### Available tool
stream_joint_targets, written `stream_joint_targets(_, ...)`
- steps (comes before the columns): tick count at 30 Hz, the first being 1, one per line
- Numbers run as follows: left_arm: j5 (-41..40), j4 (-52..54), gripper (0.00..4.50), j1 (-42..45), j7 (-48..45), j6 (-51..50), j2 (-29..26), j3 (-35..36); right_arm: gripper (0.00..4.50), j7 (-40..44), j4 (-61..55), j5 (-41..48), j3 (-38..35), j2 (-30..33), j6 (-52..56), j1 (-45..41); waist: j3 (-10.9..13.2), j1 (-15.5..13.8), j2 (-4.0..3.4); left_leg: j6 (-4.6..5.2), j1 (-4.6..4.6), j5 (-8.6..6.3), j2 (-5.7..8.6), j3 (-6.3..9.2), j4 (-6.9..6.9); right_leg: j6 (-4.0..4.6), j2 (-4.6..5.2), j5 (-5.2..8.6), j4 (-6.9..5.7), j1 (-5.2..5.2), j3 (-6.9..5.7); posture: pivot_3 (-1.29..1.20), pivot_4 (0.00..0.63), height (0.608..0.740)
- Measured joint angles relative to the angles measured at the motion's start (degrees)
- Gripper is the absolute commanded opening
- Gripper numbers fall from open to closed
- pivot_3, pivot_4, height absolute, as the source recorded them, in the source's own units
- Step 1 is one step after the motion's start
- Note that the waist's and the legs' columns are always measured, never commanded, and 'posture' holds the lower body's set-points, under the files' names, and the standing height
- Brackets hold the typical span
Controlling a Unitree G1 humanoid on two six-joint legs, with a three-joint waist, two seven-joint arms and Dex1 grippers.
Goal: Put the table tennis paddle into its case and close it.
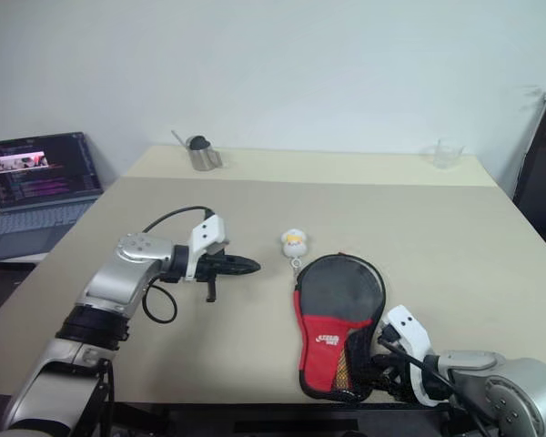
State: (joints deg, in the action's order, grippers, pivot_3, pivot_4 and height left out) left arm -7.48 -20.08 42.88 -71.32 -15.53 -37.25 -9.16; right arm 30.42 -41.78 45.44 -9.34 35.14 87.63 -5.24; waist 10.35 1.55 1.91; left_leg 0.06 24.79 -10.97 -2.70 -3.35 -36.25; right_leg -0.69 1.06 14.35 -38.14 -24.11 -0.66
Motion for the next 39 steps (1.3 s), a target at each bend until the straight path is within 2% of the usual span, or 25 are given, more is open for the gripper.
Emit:
stream_joint_targets(6, 1.6, -3.5, 0.00, 1.1, 3.1, 1.3, 1.3, 0.0, 3.37, 6.6, 1.0, 0.0, -1.9, 14.6, -6.3, 3.1, 0.0, -0.2, 0.02, 0.00, 0.01, 0.00, 0.02, 0.01, -0.12, -0.03, 0.03, -0.01, 0.02, 0.05, -0.02, 0.00, 0.150, 0.740)
stream_joint_targets(8, 4.1, -10.3, 0.00, 5.2, 10.5, 2.5, 3.9, 0.1, 3.37, 8.5, 4.2, -2.0, -3.4, 19.3, -10.5, 4.0, 0.0, -0.6, 0.04, 0.01, 0.02, 0.00, 0.03, 0.06, -0.35, -0.06, 0.00, -0.07, -0.04, 0.09, -0.06, 0.00, 0.150, 0.740)
stream_joint_targets(11, 6.4, -17.8, 0.00, 10.1, 18.8, 3.9, 5.7, 1.3, 3.37, 8.7, 9.1, -4.1, -5.6, 20.2, -14.6, 0.7, 0.0, -0.9, 0.08, 0.02, 0.05, -0.01, 0.04, -0.05, -0.52, -0.10, -0.10, -0.29, 0.01, 0.07, -0.01, 0.00, 0.150, 0.740)
stream_joint_targets(15, 6.3, -21.0, 0.00, 12.3, 21.2, 4.3, 8.5, 2.4, 3.37, 3.0, 12.2, -7.9, -5.8, 11.3, -24.7, -9.3, 0.0, -0.4, 0.08, 0.02, 0.04, -0.01, 0.02, -0.04, -0.60, -0.14, -0.11, -0.38, 0.00, 0.08, 0.01, 0.00, 0.150, 0.740)
stream_joint_targets(18, 6.3, -21.4, 0.00, 12.3, 21.1, 4.3, 9.8, 2.4, 3.37, -1.4, 12.4, -11.7, -3.0, 4.7, -31.6, -12.2, 0.0, -0.4, 0.09, 0.02, 0.12, -0.01, 0.01, -0.05, -0.58, -0.14, -0.14, -0.37, 0.02, 0.04, 0.03, 0.00, 0.150, 0.740)
stream_joint_targets(23, 6.4, -22.9, 0.00, 13.1, 21.9, 3.4, 11.9, 2.3, 4.44, -7.1, 15.6, -15.6, 5.7, -7.0, -35.4, -14.3, 0.0, -0.4, 0.11, 0.02, 0.16, -0.01, 0.00, -0.10, -0.60, -0.13, -0.11, -0.37, -0.02, 0.01, 0.03, 0.00, 0.150, 0.740)
stream_joint_targets(33, 6.4, -28.6, 0.00, 17.4, 28.8, -1.1, 18.5, 3.0, 4.44, -9.5, 27.5, -26.3, 18.5, -17.7, -45.9, -18.5, 0.0, -0.2, 0.11, 0.03, 0.15, 0.00, 0.02, -0.09, -0.70, -0.20, -0.10, -0.42, -0.07, 0.03, 0.00, 0.00, 0.150, 0.740)
stream_joint_targets(36, 5.5, -29.4, 0.57, 18.3, 29.4, -2.0, 19.4, 4.1, 4.50, -9.5, 30.5, -28.5, 20.3, -19.2, -47.9, -18.4, 0.0, -0.1, 0.11, 0.03, 0.16, -0.01, 0.02, -0.12, -0.67, -0.19, -0.11, -0.42, -0.04, 0.01, 0.00, 0.00, 0.150, 0.740)
stream_joint_targets(39, 5.1, -30.5, 1.57, 19.3, 30.6, -3.2, 19.6, 5.1, 4.50, -9.5, 32.6, -29.7, 20.5, -20.3, -49.6, -18.2, 0.0, 0.0, 0.11, 0.02, 0.15, -0.01, 0.02, -0.12, -0.67, -0.20, -0.11, -0.42, -0.06, 0.01, -0.01, 0.00, 0.150, 0.740)
